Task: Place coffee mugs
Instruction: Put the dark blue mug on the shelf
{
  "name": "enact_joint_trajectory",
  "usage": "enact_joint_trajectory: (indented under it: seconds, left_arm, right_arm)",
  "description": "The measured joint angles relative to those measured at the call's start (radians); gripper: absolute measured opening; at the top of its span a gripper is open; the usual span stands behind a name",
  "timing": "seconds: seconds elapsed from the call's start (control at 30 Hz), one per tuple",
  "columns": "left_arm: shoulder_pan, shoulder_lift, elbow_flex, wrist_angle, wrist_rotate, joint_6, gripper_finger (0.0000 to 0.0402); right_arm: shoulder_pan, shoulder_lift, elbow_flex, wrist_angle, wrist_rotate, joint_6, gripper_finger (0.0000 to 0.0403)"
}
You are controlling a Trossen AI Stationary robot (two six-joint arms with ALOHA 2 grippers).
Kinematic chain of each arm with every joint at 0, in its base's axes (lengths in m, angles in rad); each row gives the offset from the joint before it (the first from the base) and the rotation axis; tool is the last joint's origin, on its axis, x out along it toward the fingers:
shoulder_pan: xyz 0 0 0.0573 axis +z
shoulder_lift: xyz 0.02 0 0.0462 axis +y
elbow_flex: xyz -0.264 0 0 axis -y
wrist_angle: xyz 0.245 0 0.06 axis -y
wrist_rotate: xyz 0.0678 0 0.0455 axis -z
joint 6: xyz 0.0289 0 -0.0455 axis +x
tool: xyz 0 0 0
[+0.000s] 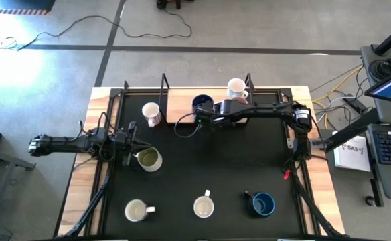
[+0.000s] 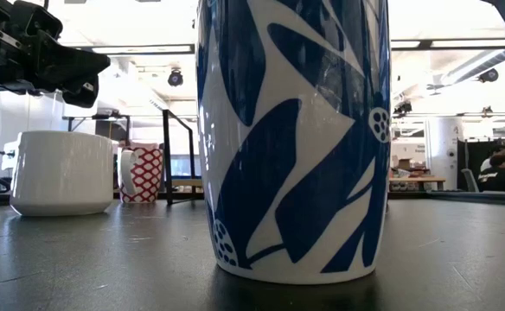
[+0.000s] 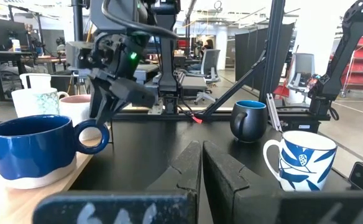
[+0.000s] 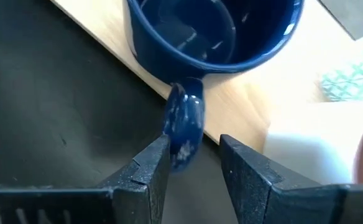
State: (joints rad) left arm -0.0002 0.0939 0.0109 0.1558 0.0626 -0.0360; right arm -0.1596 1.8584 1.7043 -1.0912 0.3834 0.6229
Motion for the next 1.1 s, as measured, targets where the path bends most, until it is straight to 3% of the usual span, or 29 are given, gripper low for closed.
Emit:
enact_joint_trajectory:
  seconds: [0.4, 0.7, 0.87, 1.1]
  left_arm:
    - [0.000, 0.000, 0.000, 0.000, 0.000, 0.000, 0.0000]
    - [0.000, 0.000, 0.000, 0.000, 0.000, 0.000, 0.0000]
    - [0.000, 0.000, 0.000, 0.000, 0.000, 0.000, 0.0000]
    - [0.000, 0.000, 0.000, 0.000, 0.000, 0.000, 0.0000]
  right_arm:
    - [-0.011, 0.001, 0.094, 0.005, -0.003, -0.126, 0.0134]
    - [-0.071, 0.003, 0.093, 0.066, -0.076, -0.256, 0.0134]
    - [-0.097, 0.004, 0.091, 0.108, -0.187, -0.345, 0.0135]
    - [-0.123, 0.009, 0.089, 0.151, -0.251, -0.417, 0.0134]
